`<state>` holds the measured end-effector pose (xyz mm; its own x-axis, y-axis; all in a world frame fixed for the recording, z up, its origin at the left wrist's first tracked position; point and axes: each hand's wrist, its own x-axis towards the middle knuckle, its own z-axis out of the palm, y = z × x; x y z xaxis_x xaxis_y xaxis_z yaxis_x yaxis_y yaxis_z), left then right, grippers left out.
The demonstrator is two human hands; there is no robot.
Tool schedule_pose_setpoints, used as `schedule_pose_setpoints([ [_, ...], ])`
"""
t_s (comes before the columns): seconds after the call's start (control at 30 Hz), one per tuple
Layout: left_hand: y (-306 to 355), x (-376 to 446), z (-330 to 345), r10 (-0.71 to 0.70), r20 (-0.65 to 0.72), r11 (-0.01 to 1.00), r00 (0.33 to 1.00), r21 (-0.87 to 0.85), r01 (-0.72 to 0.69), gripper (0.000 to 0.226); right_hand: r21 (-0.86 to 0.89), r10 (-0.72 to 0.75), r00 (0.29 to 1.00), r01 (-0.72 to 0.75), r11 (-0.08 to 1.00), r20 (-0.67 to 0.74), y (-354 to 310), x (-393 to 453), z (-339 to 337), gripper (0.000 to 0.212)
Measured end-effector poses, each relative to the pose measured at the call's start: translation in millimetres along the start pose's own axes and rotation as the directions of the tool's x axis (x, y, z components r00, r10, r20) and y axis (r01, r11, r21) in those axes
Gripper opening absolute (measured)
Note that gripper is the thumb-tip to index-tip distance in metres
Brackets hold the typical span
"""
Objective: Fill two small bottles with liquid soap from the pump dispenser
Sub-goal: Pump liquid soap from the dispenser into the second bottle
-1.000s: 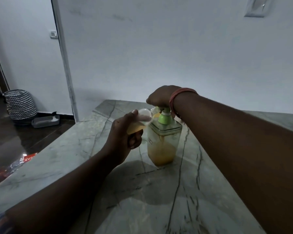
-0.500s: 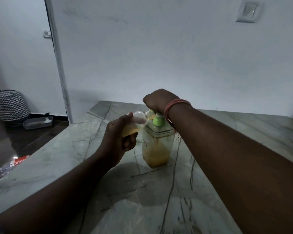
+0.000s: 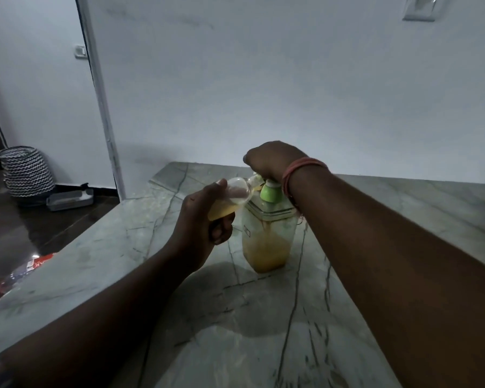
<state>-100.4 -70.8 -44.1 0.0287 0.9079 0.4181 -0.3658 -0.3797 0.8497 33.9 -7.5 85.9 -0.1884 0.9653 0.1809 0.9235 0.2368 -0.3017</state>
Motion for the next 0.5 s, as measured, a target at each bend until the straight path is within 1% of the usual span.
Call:
schedule_pose_setpoints([
  [0.1,4,-3,1,-0.001,-0.007,1.0,1.0,0.003,0.001,0.039,0.035,0.012,1.0,-0.012,0.999,-0.018,-2,-5,-1,0.021],
  [0.17,5,-5,3,0.0,-0.012,1.0,1.0,0.0,0.0,0.038,0.025,0.035,0.999,-0.035,0.999,-0.023,-4,-6,-3,0.017],
  [0.27,3,-5,2,-0.009,-0.017,1.0,1.0,0.015,0.009,0.036,0.006,0.031,0.997,-0.03,1.0,-0.077,-5,-3,-2,0.017],
  [0.33,0,-4,-1,-0.006,-0.019,1.0,1.0,0.02,0.006,0.037,0.044,0.002,0.998,0.001,0.999,-0.06,-3,-1,5,0.02],
  [0.4,-2,-3,-3,0.003,-0.014,1.0,1.0,0.018,-0.002,0.039,0.079,0.006,0.999,-0.002,0.997,-0.048,0,0,8,0.022],
  [0.5,-3,-2,-4,0.008,0.004,0.999,1.0,0.034,-0.009,0.043,0.04,0.005,1.0,-0.004,0.999,-0.022,1,-1,6,0.023],
])
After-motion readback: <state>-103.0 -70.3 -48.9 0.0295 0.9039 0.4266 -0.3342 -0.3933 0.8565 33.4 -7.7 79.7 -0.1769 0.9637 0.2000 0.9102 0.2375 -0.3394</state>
